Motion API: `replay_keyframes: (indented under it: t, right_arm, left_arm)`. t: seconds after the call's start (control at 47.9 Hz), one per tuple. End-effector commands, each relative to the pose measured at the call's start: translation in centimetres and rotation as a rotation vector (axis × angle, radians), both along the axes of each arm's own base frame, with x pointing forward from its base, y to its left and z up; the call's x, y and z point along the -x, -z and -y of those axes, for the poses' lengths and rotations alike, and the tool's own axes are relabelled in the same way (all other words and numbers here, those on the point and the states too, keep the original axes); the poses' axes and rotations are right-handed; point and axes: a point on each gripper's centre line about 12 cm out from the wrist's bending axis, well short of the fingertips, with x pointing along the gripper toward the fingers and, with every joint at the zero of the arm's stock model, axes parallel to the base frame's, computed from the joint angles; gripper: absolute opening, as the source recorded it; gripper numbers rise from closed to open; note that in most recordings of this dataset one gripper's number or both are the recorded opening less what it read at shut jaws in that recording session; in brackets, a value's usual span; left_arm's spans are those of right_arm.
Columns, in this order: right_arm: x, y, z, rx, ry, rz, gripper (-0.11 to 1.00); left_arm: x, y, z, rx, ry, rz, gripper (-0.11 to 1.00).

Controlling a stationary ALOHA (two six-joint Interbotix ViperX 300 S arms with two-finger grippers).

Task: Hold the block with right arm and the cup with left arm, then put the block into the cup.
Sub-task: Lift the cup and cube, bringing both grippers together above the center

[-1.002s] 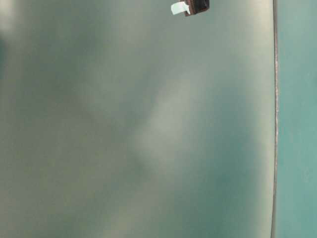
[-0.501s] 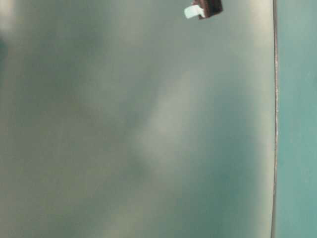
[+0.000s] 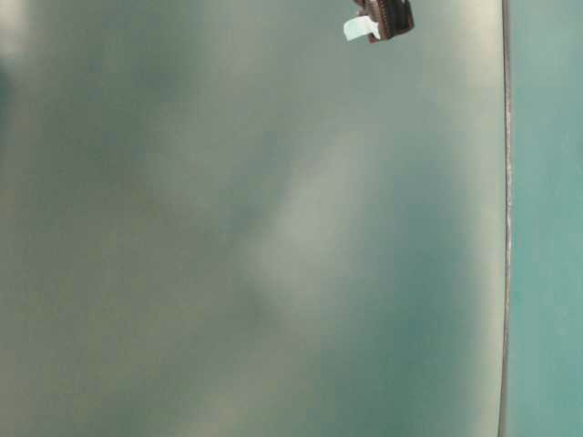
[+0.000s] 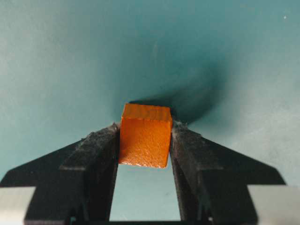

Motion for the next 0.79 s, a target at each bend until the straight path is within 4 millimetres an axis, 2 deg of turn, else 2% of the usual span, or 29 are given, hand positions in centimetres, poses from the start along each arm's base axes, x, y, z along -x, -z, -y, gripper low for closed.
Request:
replay_keyframes:
  t: [0.0, 0.188, 0.334, 0.439, 0.626, 0.773]
  right_arm:
    - [-0.9, -1.6, 0.1, 0.012, -0.01, 0.065, 0.4]
    - [-1.8, -3.8, -0.1, 0.03, -0.037, 0.144, 0.4]
    - [-3.2, -5.9, -0.8, 0.064, -0.118, 0.213, 0.4]
    - [-4.5, -7.2, -1.4, 0.091, -0.186, 0.265, 0.4]
    - [-6.6, -9.3, -2.2, 0.126, -0.266, 0.376, 0.4]
    - [-7.9, -10.5, -3.0, 0.156, -0.331, 0.469, 0.4]
  left_arm:
    - [-0.7, -0.6, 0.3, -0.024, 0.02, 0.024, 0.81]
    - [-1.5, -1.0, 0.3, -0.095, 0.065, 0.056, 0.64]
    - [-2.9, -1.8, -1.1, -0.13, 0.05, 0.103, 0.63]
    - [-4.0, -2.6, -2.6, -0.129, 0.004, 0.121, 0.63]
    - [-6.5, -5.2, -6.5, -0.111, -0.124, 0.165, 0.63]
    - [-7.8, -6.3, -9.3, -0.113, -0.203, 0.19, 0.63]
